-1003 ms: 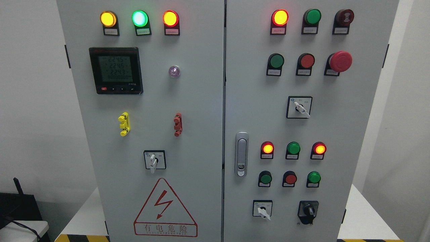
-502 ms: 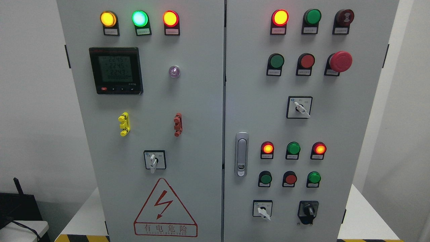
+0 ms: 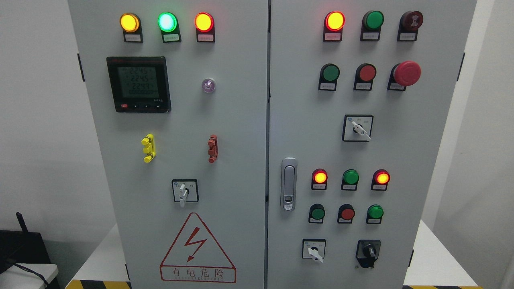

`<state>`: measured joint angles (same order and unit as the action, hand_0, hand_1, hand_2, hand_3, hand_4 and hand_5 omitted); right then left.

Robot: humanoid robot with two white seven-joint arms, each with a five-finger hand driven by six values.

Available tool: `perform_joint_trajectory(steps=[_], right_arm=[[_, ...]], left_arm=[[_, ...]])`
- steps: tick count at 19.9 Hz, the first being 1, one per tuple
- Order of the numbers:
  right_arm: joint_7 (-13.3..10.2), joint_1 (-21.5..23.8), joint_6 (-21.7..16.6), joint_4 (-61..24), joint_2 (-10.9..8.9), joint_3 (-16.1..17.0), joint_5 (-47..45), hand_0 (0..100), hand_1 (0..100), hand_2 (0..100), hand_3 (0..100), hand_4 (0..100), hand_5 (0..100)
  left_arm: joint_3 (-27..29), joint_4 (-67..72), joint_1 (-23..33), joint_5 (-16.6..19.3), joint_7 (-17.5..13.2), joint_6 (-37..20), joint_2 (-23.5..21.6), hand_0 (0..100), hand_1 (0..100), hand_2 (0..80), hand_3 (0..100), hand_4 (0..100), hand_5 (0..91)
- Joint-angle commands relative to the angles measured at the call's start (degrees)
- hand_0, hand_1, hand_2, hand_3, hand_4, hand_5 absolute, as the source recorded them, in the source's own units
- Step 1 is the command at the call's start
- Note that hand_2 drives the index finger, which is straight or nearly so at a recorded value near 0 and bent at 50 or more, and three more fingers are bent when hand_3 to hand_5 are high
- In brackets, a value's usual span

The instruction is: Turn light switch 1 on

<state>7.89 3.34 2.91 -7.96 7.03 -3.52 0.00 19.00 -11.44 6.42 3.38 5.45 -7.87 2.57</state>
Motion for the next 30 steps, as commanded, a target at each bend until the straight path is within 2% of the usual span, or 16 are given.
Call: perform_joint_trajectory(steps=[1,10,14,19,21,22,24,30], right_arm=[[-0.07,0.0,-0.01,0.05,0.0,0.0,-1.06,12,39,0,0,0,0],[-0.07,0.0,-0.01,0.05,0.0,0.0,-0.97,12,39,0,0,0,0],[-0.07,0.0,-0.01,0.05,0.0,0.0,-1.06,12,39,0,0,0,0],[-0.07,0.0,-0.01,-0.04,0.0,0.0,-1.06,12,39,0,0,0,0],[-0.07,0.0,-0.01,0.05,0.0,0.0,-0.97,12,39,0,0,0,0],[-0.07,0.0,-0.01,0.05,0.0,0.0,-1.06,12,39,0,0,0,0],[0.01,0.0,-0.01,0.05,0.0,0.0,-0.97,12,39,0,0,0,0],[-0.07,0.0,-0.01,0.05,0.0,0.0,-1.06,12,39,0,0,0,0]], left_arm=[[10.26,-12.63,0.96,-0.21,-0.44,-0.3,0.33,39,5,0.0,17,23,0.0],[19.92,-34.41,1.58,-0.48,-0.71,-0.74,-0.47,41,4,1.4,24,30,0.0],[22.91,-41.9,2.55,-0.48,-0.36,-6.52,-0.46,42,4,10.0,33,38,1.1],[25.82,-54.54,2.29,-1.09,-0.79,-8.74,-1.26,44,3,17.2,41,50,16.0],[25.82,-59.47,1.93,-3.89,-1.84,-8.65,-1.96,45,3,26.5,51,57,26.5],[25.73,-61.4,1.93,-5.73,-2.81,-8.47,-2.39,45,4,27.4,52,58,27.4],[25.56,-64.92,1.67,-8.03,-4.83,-8.39,-3.45,46,5,30.3,57,61,34.6],[21.79,-73.79,-3.78,-7.77,-5.37,-8.74,-3.89,43,8,37.5,66,69,46.8]])
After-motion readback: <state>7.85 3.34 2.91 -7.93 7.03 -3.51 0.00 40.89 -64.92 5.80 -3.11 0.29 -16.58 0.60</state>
